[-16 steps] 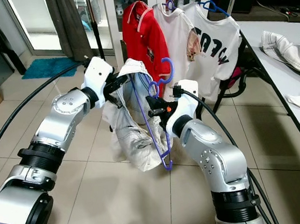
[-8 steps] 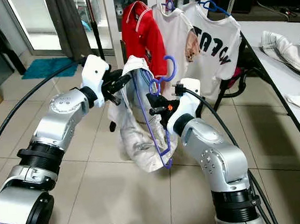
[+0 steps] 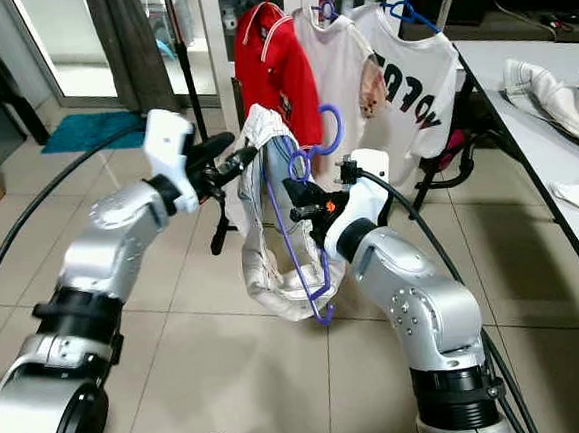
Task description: Hang hanger
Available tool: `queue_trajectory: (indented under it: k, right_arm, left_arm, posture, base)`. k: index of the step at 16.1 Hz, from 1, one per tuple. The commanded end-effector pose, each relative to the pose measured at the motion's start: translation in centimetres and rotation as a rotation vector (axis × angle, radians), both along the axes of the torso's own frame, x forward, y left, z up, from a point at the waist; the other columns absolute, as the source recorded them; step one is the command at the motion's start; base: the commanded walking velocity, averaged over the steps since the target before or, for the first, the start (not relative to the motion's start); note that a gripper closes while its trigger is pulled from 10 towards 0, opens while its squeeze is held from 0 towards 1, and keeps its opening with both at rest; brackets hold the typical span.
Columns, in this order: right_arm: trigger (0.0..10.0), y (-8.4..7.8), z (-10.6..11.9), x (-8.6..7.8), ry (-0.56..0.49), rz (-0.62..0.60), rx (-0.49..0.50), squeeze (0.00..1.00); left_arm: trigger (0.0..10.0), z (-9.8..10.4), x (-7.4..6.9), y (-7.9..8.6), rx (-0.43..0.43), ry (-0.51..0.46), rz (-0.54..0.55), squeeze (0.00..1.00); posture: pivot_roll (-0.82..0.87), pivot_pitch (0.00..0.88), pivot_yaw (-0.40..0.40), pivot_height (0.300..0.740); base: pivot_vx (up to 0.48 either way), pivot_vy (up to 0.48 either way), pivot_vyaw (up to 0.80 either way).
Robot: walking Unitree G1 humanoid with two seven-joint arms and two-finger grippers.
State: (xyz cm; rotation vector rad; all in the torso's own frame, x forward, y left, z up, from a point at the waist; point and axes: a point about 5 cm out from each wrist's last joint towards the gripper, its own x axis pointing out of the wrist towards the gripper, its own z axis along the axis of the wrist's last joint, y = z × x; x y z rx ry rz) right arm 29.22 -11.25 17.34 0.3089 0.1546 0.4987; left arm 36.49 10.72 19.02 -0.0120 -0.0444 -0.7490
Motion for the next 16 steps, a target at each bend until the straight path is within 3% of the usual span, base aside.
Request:
queue_trajectory:
  k: [1, 3, 4, 6, 9, 10, 11, 12, 16]
  right_arm:
    - [10.0, 0.2, 2.7, -0.2, -0.141, 0.022, 0.044, 0.0]
    - [10.0, 0.0, 2.7, -0.1, -0.146, 0.028, 0.037, 0.0]
    - [10.0, -0.1, 2.8, -0.1, -0.15, 0.039, 0.025, 0.0]
    - [10.0, -0.4, 3.0, -0.2, -0.165, 0.084, -0.014, 0.0]
    - [10.0, -2.3, 3.7, -0.5, -0.204, 0.152, -0.084, 0.0]
    - [10.0, -2.7, 3.9, -0.6, -0.218, 0.182, -0.112, 0.0]
    - [10.0, -2.8, 4.0, -0.7, -0.221, 0.191, -0.121, 0.0]
    - [10.0, -3.2, 4.2, -1.1, -0.231, 0.263, -0.15, 0.0]
    - [10.0, -2.9, 4.5, -2.6, -0.255, 0.441, -0.205, 0.0]
  left_arm:
    - [10.0, 0.8, -0.6, 0.6, -0.061, -0.019, -0.051, 1.0]
    - [10.0, 2.2, -1.4, 1.5, -0.135, -0.045, -0.145, 1.0]
    - [10.0, 2.9, -1.5, 2.7, -0.125, -0.061, -0.174, 1.0]
    - [10.0, 4.3, -1.2, 4.9, -0.053, -0.091, -0.182, 1.0]
    - [10.0, 6.4, -0.9, 7.4, 0.16, -0.111, -0.254, 1.0]
    - [10.0, 6.8, -0.9, 7.6, 0.21, -0.111, -0.305, 0.76]
    - [10.0, 6.9, -0.9, 7.6, 0.222, -0.109, -0.322, 0.76]
    - [10.0, 7.6, -0.6, 7.6, 0.294, -0.119, -0.41, 0.0]
    - [10.0, 9.2, 0.0, 7.1, 0.43, -0.092, -0.622, 0.0]
  posture:
    - [-0.06, 0.0, 0.052, 0.74]
    - [-0.05, 0.0, 0.046, 0.74]
    - [-0.04, 0.0, 0.039, 0.74]
    - [-0.03, 0.0, 0.031, 0.74]
    - [-0.02, 0.0, 0.025, 0.74]
    - [-0.02, 0.0, 0.024, 0.74]
    - [-0.02, 0.0, 0.022, 0.74]
    - [-0.01, 0.0, 0.02, 0.74]
    - [-0.03, 0.0, 0.039, 0.74]
  base:
    - [0.0, 0.0, 0.0]
    - [0.0, 0.0, 0.0]
    - [0.0, 0.0, 0.0]
    - [0.0, 0.0, 0.0]
    - [0.0, 0.0, 0.0]
    - [0.0, 0.0, 0.0]
    - [0.0, 0.0, 0.0]
    - [0.0, 0.0, 0.0]
    - [0.0, 0.0, 0.0]
